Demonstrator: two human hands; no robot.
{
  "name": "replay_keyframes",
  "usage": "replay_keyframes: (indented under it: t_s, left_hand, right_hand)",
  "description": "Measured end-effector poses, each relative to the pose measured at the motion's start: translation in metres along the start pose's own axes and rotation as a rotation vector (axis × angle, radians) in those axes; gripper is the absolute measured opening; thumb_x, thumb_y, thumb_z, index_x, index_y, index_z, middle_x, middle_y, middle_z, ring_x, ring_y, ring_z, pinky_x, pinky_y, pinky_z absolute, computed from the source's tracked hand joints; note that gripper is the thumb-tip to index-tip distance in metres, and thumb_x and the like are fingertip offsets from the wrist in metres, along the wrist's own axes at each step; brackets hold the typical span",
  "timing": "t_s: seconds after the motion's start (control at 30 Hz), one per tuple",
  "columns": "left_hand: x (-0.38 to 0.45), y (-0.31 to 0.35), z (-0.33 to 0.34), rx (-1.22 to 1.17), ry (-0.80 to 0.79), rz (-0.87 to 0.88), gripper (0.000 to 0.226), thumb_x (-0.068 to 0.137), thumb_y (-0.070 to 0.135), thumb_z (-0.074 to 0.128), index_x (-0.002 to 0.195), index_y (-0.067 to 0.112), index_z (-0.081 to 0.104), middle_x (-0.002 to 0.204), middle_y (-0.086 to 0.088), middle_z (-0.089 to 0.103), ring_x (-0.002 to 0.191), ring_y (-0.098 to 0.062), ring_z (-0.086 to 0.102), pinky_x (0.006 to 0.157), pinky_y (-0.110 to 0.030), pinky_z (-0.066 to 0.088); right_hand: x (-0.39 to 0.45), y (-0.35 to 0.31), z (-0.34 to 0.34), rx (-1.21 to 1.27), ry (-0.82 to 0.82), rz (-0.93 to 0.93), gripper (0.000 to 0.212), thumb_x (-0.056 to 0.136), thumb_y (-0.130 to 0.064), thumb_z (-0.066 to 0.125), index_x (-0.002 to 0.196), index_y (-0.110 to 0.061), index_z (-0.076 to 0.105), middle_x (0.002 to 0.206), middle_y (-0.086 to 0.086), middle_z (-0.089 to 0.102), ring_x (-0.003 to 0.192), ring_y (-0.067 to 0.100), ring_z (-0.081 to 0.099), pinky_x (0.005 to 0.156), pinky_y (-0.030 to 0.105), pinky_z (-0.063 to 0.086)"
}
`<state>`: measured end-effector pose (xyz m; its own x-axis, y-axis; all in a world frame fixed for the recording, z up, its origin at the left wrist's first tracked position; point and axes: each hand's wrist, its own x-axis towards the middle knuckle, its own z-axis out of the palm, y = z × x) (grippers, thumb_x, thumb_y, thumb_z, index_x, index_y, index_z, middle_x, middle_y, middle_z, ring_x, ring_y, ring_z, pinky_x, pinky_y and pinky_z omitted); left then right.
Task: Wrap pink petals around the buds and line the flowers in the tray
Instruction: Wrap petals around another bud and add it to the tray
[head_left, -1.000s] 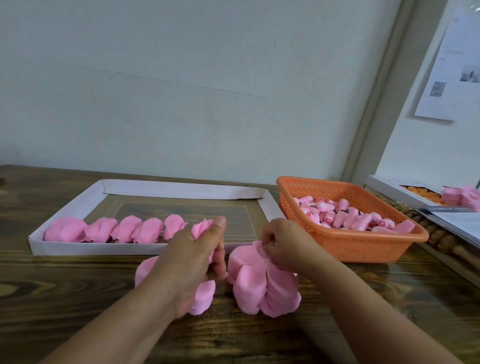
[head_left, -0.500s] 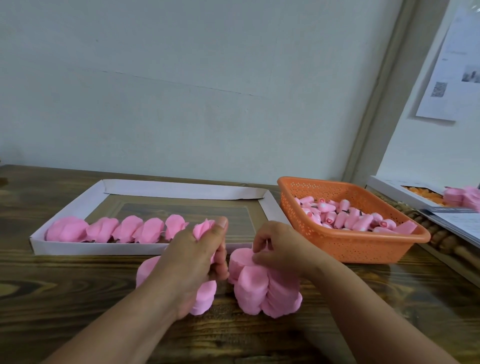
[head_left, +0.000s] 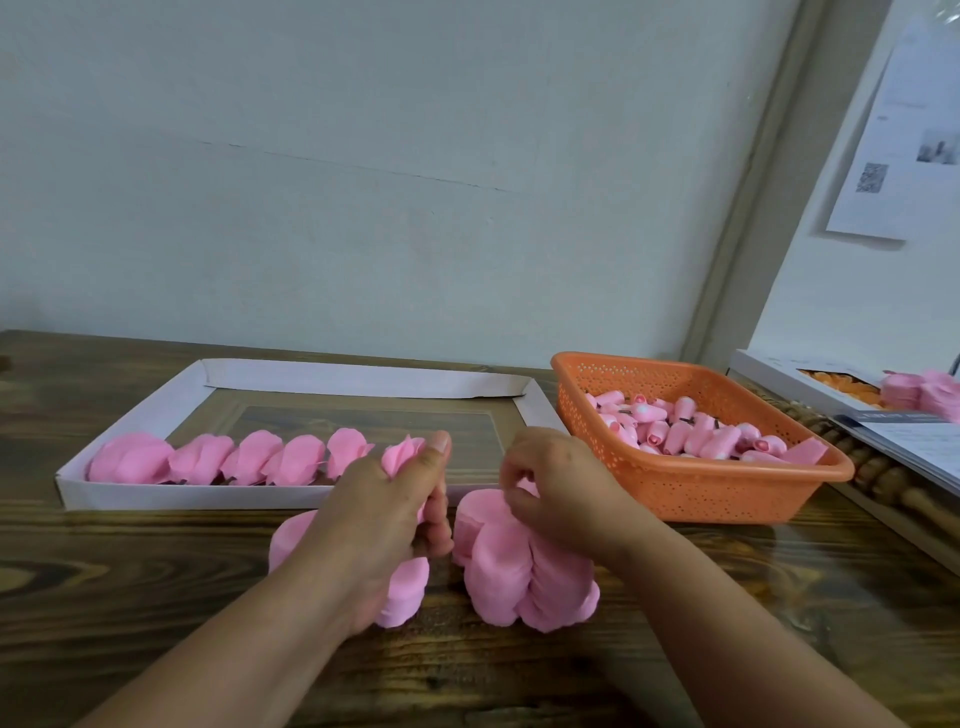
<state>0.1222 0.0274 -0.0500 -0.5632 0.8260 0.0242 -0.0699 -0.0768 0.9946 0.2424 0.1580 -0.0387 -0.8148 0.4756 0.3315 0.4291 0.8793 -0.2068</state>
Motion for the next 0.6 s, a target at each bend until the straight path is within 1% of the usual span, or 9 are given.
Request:
replay_keyframes:
  t_s: [0.07, 0.1, 0.17, 0.2, 0.27, 0.33, 0.43, 0.53, 0.6]
  left_hand:
    - [0.0, 0.0, 0.002, -0.007, 0.006, 0.007, 0.057, 0.093, 0.04, 0.054, 0.039, 0.019, 0.052, 0.046, -0.004, 0.048, 0.043, -0.016, 0.05, 0.065, -0.037, 0.047]
    - [0.0, 0.0, 0.002, -0.01, 0.011, 0.008, 0.057, 0.093, 0.039, 0.054, 0.039, 0.019, 0.052, 0.046, -0.004, 0.048, 0.043, -0.016, 0.049, 0.065, -0.037, 0.047]
    - [0.0, 0.001, 0.003, -0.009, 0.021, 0.005, 0.056, 0.092, 0.039, 0.055, 0.04, 0.019, 0.051, 0.047, -0.004, 0.048, 0.043, -0.016, 0.049, 0.065, -0.037, 0.047]
    - [0.0, 0.001, 0.003, -0.007, 0.025, 0.002, 0.056, 0.092, 0.04, 0.055, 0.04, 0.019, 0.051, 0.047, -0.004, 0.048, 0.044, -0.017, 0.05, 0.065, -0.038, 0.048]
    - [0.0, 0.002, 0.001, -0.004, 0.029, -0.008, 0.055, 0.091, 0.041, 0.056, 0.042, 0.017, 0.052, 0.048, -0.005, 0.049, 0.046, -0.02, 0.051, 0.068, -0.041, 0.049]
    - [0.001, 0.002, 0.0, 0.009, 0.026, -0.015, 0.054, 0.091, 0.042, 0.056, 0.044, 0.015, 0.052, 0.048, -0.006, 0.049, 0.049, -0.022, 0.051, 0.07, -0.042, 0.05]
    - [0.001, 0.003, -0.001, 0.002, 0.034, -0.018, 0.053, 0.092, 0.04, 0.057, 0.047, 0.012, 0.051, 0.048, -0.006, 0.048, 0.049, -0.023, 0.05, 0.067, -0.041, 0.049]
    - [0.001, 0.003, 0.002, -0.013, 0.037, -0.011, 0.051, 0.092, 0.037, 0.056, 0.049, 0.01, 0.05, 0.047, -0.006, 0.047, 0.047, -0.022, 0.049, 0.064, -0.038, 0.048]
    - [0.001, 0.003, 0.003, -0.022, 0.037, -0.016, 0.049, 0.092, 0.037, 0.057, 0.051, 0.009, 0.05, 0.047, -0.006, 0.047, 0.046, -0.02, 0.048, 0.063, -0.037, 0.048]
  right_hand:
    - [0.004, 0.0, 0.0, 0.009, -0.103, -0.028, 0.02, 0.084, -0.014, 0.057, 0.101, -0.016, 0.067, 0.097, -0.001, 0.056, 0.091, 0.015, 0.051, 0.08, 0.032, 0.044]
    - [0.006, 0.0, 0.001, -0.023, -0.168, -0.035, 0.023, 0.085, -0.016, 0.056, 0.105, -0.017, 0.066, 0.101, 0.0, 0.055, 0.094, 0.015, 0.05, 0.082, 0.033, 0.045]
    - [0.009, 0.0, 0.004, -0.071, -0.244, -0.039, 0.02, 0.084, -0.016, 0.054, 0.102, -0.017, 0.065, 0.101, 0.0, 0.052, 0.095, 0.018, 0.05, 0.083, 0.035, 0.045]
    - [0.01, 0.0, 0.005, -0.069, -0.25, -0.036, 0.017, 0.083, -0.014, 0.054, 0.097, -0.017, 0.063, 0.1, 0.0, 0.052, 0.093, 0.018, 0.049, 0.081, 0.034, 0.046]
    - [0.012, -0.001, 0.007, -0.049, -0.224, -0.022, 0.009, 0.081, -0.011, 0.055, 0.084, -0.018, 0.058, 0.091, -0.001, 0.053, 0.084, 0.018, 0.049, 0.072, 0.032, 0.045]
    - [0.01, -0.001, 0.008, -0.018, -0.172, -0.009, 0.011, 0.078, -0.011, 0.057, 0.074, -0.02, 0.052, 0.08, -0.001, 0.054, 0.076, 0.019, 0.05, 0.066, 0.033, 0.044]
    - [0.004, 0.0, 0.009, 0.016, -0.079, 0.0, 0.014, 0.077, -0.012, 0.06, 0.07, -0.02, 0.049, 0.07, -0.003, 0.052, 0.069, 0.019, 0.048, 0.061, 0.033, 0.04]
    - [0.0, 0.001, 0.01, -0.016, -0.011, -0.038, 0.013, 0.08, -0.016, 0.061, 0.069, -0.016, 0.054, 0.07, -0.003, 0.053, 0.069, 0.019, 0.047, 0.064, 0.033, 0.038]
    - [0.0, 0.002, 0.011, -0.098, 0.026, -0.078, 0.02, 0.087, -0.019, 0.056, 0.067, -0.014, 0.054, 0.07, -0.002, 0.052, 0.068, 0.018, 0.045, 0.07, 0.031, 0.037]
